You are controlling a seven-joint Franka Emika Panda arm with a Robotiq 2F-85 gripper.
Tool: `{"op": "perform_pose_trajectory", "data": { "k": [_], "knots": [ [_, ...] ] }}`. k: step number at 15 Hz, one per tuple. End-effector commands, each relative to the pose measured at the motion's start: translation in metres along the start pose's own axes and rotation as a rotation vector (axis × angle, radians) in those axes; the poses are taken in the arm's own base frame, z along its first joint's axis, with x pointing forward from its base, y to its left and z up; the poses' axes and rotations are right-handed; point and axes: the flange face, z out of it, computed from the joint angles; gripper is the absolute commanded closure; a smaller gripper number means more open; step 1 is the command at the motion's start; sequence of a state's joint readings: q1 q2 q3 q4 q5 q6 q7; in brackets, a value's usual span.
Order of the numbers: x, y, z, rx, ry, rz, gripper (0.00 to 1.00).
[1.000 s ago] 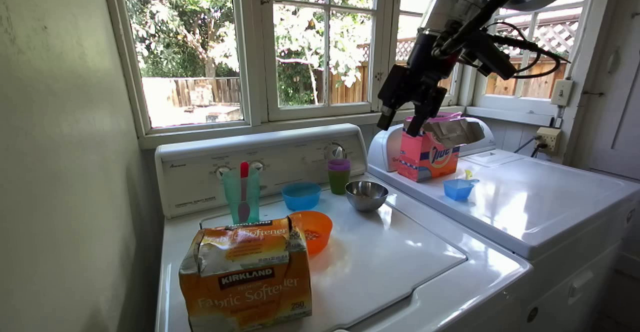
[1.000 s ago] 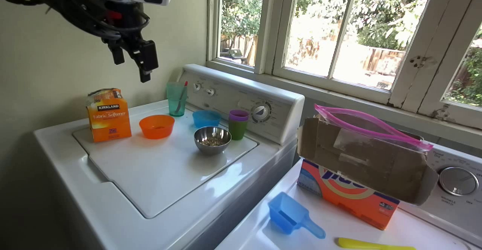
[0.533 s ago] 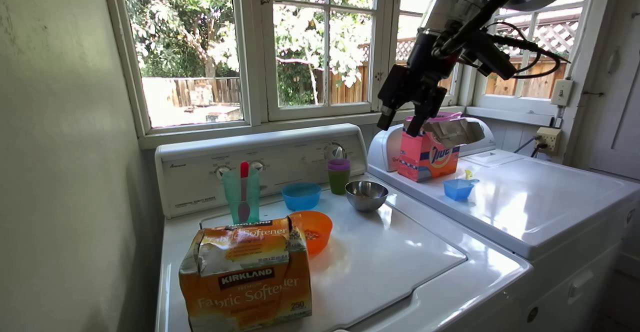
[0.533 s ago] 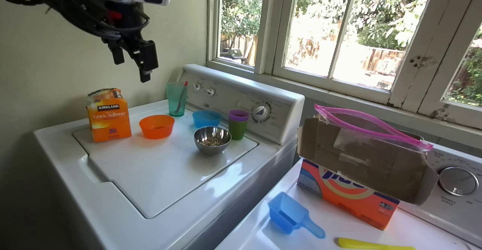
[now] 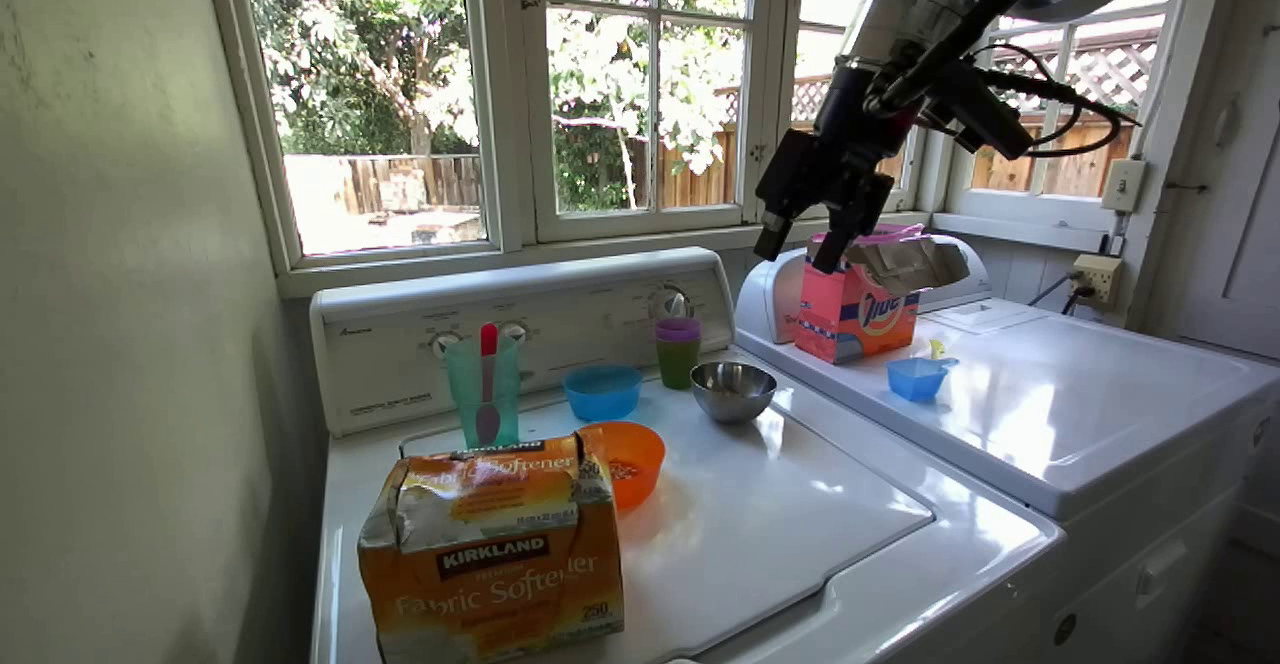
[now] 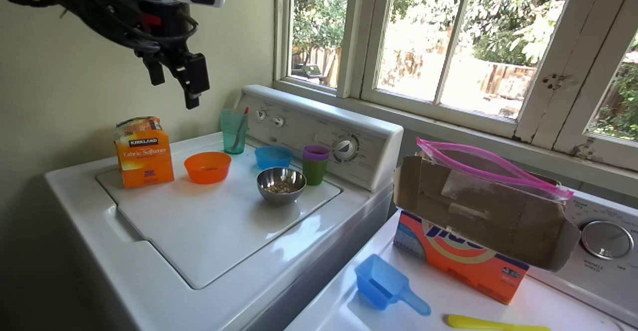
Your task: Pour the contents in the silver bowl into the orange bowl
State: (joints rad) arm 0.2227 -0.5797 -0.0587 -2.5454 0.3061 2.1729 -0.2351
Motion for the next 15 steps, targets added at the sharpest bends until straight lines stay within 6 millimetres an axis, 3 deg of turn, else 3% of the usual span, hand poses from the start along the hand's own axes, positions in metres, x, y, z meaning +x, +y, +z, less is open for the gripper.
{"op": "perform_pose_trajectory", "data": {
  "k": [1,5,7,15],
  "knots": [
    [0.0,0.0,-0.001,0.0,-0.001,0.0,0.0],
    [0.003,0.001,0.001,0.005,0.017,0.008,0.0],
    [0.01,0.01,0.003,-0.01,0.053,0.065,0.0],
    [0.038,0.085,0.016,-0.075,0.138,0.344,0.0]
  ]
}}
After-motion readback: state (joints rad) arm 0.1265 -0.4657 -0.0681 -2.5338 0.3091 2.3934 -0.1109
